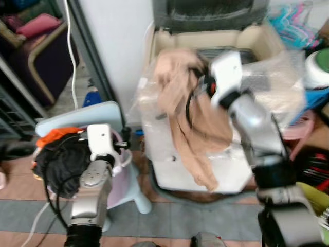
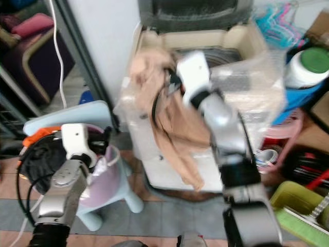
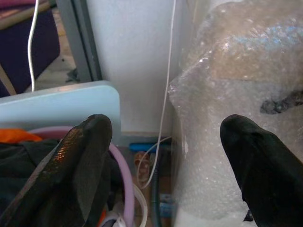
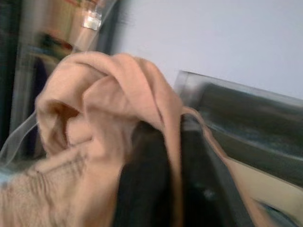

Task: Clothes washing

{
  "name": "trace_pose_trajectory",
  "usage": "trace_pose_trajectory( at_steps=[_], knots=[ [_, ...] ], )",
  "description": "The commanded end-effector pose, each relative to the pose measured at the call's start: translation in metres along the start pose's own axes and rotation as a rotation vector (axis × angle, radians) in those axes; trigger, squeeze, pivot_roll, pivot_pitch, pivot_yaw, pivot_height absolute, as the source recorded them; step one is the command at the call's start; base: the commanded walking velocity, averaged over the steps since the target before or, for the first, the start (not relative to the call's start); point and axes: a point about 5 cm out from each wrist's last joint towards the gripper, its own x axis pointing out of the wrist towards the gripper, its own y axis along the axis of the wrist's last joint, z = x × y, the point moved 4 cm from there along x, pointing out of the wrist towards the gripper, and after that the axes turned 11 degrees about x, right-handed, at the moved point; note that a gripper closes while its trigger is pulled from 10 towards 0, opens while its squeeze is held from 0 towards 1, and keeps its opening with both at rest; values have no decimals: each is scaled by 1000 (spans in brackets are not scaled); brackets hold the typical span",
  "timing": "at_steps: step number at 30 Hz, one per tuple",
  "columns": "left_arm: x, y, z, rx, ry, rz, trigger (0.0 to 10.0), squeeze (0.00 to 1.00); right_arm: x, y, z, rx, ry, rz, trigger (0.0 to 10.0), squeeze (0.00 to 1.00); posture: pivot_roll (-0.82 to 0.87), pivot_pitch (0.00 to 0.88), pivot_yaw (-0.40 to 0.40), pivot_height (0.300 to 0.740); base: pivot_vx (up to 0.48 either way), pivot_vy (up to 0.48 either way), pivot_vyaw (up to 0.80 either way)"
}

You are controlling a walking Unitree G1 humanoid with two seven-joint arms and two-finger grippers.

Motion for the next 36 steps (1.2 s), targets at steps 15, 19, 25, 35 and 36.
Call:
trace_pose_trajectory(
  at_steps=[15,19,25,35,36],
  knots=[
    [-11,-10,-20,-1,88,-20,10000,0,-7,114,129,-285,-592,340,10000,0,-103,0,107,740,0,0,0],
    [-11,-6,-20,12,87,-15,10000,0,-5,19,104,-133,-508,79,10000,0,-87,0,112,740,0,0,0],
    [-13,-2,-24,27,78,14,10000,0,-12,-29,67,-51,-401,-11,10000,0,-85,0,118,740,90,0,0],
    [-6,5,-20,28,53,12,10000,0,-17,-73,12,13,-94,-233,10000,0,-86,0,129,740,177,0,0],
    [-6,5,-18,27,48,11,10000,0,-18,-77,11,28,-87,-258,10000,0,-86,0,129,740,0,0,0]
  ],
)
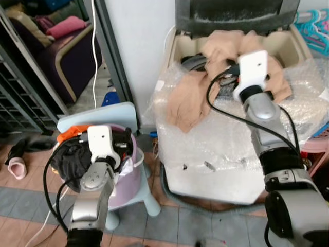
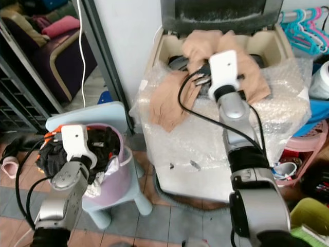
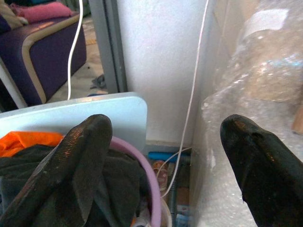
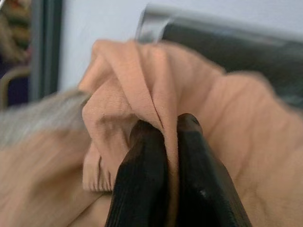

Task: Clothes washing

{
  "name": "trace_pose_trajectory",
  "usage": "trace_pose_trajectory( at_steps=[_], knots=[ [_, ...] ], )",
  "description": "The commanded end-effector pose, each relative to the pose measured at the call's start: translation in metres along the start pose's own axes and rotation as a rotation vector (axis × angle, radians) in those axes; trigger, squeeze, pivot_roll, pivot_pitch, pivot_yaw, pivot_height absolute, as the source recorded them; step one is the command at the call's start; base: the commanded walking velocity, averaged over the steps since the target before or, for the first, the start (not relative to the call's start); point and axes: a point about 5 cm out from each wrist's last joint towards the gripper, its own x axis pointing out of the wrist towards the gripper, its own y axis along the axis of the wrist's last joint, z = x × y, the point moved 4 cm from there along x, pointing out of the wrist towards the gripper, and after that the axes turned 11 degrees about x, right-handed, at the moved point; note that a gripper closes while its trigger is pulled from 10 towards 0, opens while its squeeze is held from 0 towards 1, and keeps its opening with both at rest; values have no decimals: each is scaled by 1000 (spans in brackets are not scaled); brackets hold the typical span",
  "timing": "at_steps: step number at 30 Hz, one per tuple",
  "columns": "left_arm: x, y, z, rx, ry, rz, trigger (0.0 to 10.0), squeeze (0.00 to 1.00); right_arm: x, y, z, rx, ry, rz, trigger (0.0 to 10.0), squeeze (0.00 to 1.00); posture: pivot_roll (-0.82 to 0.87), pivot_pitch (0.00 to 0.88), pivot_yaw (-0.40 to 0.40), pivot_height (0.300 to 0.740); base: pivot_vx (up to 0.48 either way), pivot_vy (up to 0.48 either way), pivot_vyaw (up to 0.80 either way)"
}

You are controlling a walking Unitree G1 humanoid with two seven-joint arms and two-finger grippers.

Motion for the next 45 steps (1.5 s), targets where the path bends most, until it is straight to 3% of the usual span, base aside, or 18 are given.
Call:
trace_pose_trajectory(
  at_steps=[1,2,9,12,16,19,22,26,31,39,40,41,42,43,44,45],
  knots=[
    [-1,0,-2,2,-2,-7,10000,0,3,-8,-12,37,46,-65,10000,1000,-80,0,127,740,0,0,0],
    [-1,1,-1,3,-3,-6,10000,0,2,-8,-12,57,40,-72,10000,1000,-76,0,124,740,0,0,0],
    [-4,0,-7,-10,25,-16,10000,0,-15,23,-14,17,-3,149,10000,1000,-67,0,117,740,0,0,0],
    [-4,0,-8,-8,26,-18,10000,0,-28,28,-21,25,8,209,10000,1000,-63,0,116,740,0,0,0],
    [-2,0,-7,-1,25,-25,10000,0,-45,29,-44,47,87,240,10000,1000,-77,0,124,740,0,0,0],
    [-2,-1,-7,0,22,-28,10000,0,-50,24,-55,76,148,217,10000,1000,-77,0,124,740,0,0,0],
    [-1,-1,-5,1,14,-37,10000,0,-60,9,-85,137,346,117,10000,1000,-89,0,131,740,0,0,0],
    [0,-1,-3,3,8,-38,10000,0,-62,-12,-95,143,391,-9,10000,1000,-86,0,126,740,0,0,0],
    [0,-2,-4,0,19,-43,10000,0,-54,-41,-88,70,337,-161,10000,1000,-79,0,117,740,0,0,0],
    [0,-3,-5,-5,24,-51,10000,0,-43,-56,-62,58,211,-256,10000,1000,-76,0,115,740,0,0,0],
    [0,-3,-5,-6,25,-54,10000,0,-38,-57,-50,71,155,-273,10000,1000,-76,0,114,740,0,0,0],
    [0,-3,-5,-6,25,-54,10000,0,-38,-57,-50,71,155,-273,10000,1000,-76,0,114,740,0,0,0],
    [0,-4,-5,-6,25,-58,10000,0,-30,-52,-21,100,24,-259,10000,1000,-75,0,113,740,0,0,0],
    [0,-4,-5,-6,25,-58,10000,0,-30,-52,-21,100,24,-259,10000,1000,-75,0,113,740,0,0,0],
    [0,-4,-5,-6,25,-59,10000,0,-27,-46,-7,106,-37,-240,10000,1000,-75,0,113,740,0,0,0],
    [0,-4,-5,-6,25,-59,10000,0,-26,-46,-6,105,-44,-239,10000,1000,-75,0,113,740,0,0,0]
  ],
)
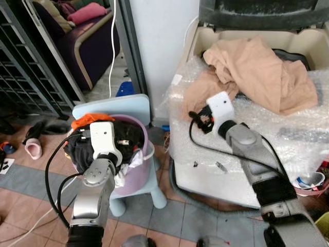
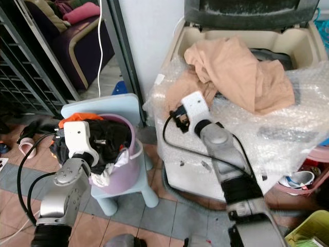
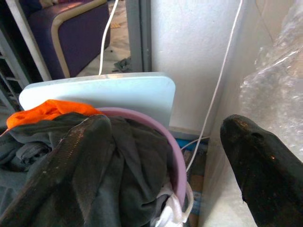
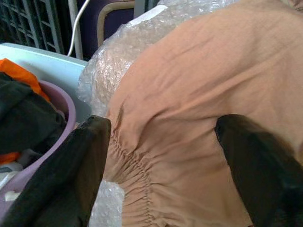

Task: Clothes washing

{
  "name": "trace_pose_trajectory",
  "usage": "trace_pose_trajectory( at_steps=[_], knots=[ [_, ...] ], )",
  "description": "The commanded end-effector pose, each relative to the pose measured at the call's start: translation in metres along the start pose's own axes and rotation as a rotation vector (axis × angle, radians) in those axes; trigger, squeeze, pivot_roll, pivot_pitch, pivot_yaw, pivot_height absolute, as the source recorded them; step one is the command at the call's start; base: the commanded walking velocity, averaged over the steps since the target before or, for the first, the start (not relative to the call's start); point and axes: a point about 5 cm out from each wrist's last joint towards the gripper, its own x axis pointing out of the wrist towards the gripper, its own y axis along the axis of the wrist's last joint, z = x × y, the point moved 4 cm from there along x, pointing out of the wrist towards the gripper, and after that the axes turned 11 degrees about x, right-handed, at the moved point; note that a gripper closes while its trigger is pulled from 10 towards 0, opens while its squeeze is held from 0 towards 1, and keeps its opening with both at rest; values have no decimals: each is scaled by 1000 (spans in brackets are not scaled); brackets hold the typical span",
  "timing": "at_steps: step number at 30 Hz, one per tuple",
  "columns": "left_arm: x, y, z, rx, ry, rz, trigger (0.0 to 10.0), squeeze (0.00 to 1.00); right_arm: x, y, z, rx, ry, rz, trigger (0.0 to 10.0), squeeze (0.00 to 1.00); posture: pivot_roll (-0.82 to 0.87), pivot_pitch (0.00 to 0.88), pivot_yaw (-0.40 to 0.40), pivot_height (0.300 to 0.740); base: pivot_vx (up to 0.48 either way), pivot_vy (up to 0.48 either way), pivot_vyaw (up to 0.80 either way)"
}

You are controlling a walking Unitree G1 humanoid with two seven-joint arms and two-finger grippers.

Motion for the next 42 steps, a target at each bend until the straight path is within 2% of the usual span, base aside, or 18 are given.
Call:
trace_pose_trajectory(
  at_steps=[1,3,4,5,6,7,9,15,16,22,28,30,31,32,33,35,36,42],
  knots=[
    [-1,-4,-8,4,27,-21,10000,0,-3,17,38,26,-169,44,10000,1000,-75,0,113,740,0,0,0],
    [-1,-4,-8,4,27,-21,10000,0,-3,17,38,26,-170,42,10000,1000,-75,0,113,740,0,0,0],
    [-1,-5,-7,4,26,-24,10000,0,-6,25,56,25,-246,75,10000,1000,-75,0,113,740,0,0,0],
    [-1,-5,-7,4,26,-24,10000,0,-6,25,56,25,-246,75,10000,1000,-75,0,113,740,0,0,0],
    [-1,-5,-8,4,25,-27,10000,0,-14,44,81,29,-363,151,10000,1000,-77,0,118,740,0,0,0],
    [-1,-5,-8,4,25,-27,10000,0,-14,44,81,29,-363,151,10000,1000,-77,0,118,740,0,0,0],
    [-1,-6,-8,7,24,-30,10000,0,-34,79,119,46,-548,311,10000,1000,-78,0,120,740,0,0,0],
    [-1,-3,-8,4,19,-13,10000,0,-45,92,119,36,-568,414,10000,1000,-79,0,120,740,0,0,0],
    [-1,-3,-8,3,18,-12,10000,0,-51,94,117,-19,-589,442,10000,1000,-78,0,120,740,0,0,0],
    [-1,-3,-8,3,20,-14,10000,0,-53,91,113,-31,-572,458,10000,1000,-79,0,122,740,0,0,0],
    [0,-1,-8,2,17,-4,10000,0,-60,83,93,-62,-503,490,10000,1000,-86,0,123,740,0,0,0],
    [0,0,-9,0,24,2,10000,0,-67,83,73,-93,-449,529,10000,1000,-89,0,118,740,0,0,0],
    [0,0,-9,0,24,2,10000,0,-67,83,73,-93,-449,529,10000,1000,-89,0,118,740,0,0,0],
    [1,0,-10,7,43,2,10000,0,-71,82,59,-103,-417,548,10000,1000,-91,0,117,740,0,0,0],
    [1,0,-10,13,53,-1,10000,0,-73,81,53,-104,-407,555,10000,1000,-91,0,117,740,0,0,0],
    [2,2,-9,24,55,4,10000,0,-75,75,39,-86,-369,552,10000,1000,-91,0,115,740,0,0,0],
    [2,5,-8,25,43,21,10000,0,-75,66,26,-66,-338,534,10000,1000,-91,0,115,740,0,0,0],
    [2,6,-9,38,57,31,10000,0,-84,37,-10,35,-262,464,10000,1000,-88,0,113,740,0,0,0]
  ],
)
